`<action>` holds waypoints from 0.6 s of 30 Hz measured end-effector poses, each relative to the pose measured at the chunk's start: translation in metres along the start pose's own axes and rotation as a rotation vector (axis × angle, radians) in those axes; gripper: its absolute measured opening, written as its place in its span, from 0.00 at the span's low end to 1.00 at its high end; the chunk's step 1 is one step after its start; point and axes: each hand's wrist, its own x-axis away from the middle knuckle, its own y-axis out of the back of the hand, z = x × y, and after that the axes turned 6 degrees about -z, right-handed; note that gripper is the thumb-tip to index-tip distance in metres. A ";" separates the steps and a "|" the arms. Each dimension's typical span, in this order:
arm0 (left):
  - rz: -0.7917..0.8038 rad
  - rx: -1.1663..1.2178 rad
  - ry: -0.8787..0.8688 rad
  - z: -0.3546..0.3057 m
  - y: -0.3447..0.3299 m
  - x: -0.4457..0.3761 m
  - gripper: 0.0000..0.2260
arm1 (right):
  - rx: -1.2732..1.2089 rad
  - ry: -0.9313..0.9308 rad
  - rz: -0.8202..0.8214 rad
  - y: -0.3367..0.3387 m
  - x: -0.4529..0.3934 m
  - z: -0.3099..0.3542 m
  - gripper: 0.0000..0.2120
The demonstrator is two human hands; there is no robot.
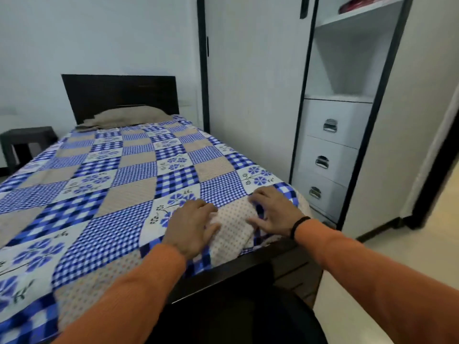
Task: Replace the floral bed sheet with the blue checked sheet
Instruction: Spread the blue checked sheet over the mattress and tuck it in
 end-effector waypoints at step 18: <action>0.300 0.218 -0.098 -0.073 -0.029 -0.063 0.05 | 0.133 0.072 0.324 0.050 0.015 -0.032 0.02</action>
